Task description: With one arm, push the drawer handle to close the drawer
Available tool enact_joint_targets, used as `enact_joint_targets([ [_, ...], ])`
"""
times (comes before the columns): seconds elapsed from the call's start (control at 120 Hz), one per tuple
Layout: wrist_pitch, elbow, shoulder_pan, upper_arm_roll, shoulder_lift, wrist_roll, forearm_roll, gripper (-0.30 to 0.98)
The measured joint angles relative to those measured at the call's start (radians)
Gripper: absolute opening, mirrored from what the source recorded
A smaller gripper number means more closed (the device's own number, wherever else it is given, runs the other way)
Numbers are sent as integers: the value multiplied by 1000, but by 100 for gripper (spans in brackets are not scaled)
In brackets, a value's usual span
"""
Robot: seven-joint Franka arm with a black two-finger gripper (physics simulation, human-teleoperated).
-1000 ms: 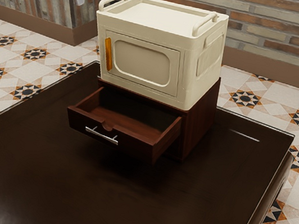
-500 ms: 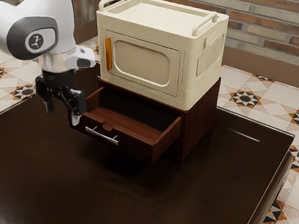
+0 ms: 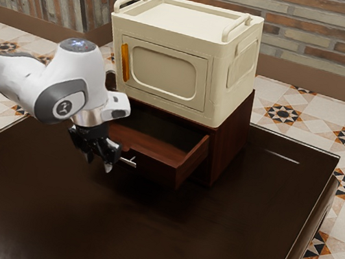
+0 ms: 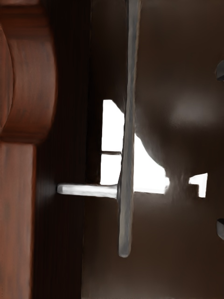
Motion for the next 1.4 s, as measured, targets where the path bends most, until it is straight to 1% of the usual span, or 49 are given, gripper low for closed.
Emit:
enact_joint_targets([
  [0.1,58,-15,3,-14,13,-25,31,22],
  [0.175,95,19,0,-28,68,-42,52,11],
  [0.183,105,31,-3,-34,82,-47,57,8],
  [0.258,127,68,-11,-41,108,-60,80,2],
  [0.35,145,95,-15,-42,131,-76,108,-3],
  [0.575,162,207,-10,-36,234,-107,130,-8],
  [0.708,155,291,10,-31,304,-121,137,-9],
  [1.05,117,465,-5,-31,441,-142,177,-10],
  [1.4,64,571,-8,-30,498,-154,211,-10],
])
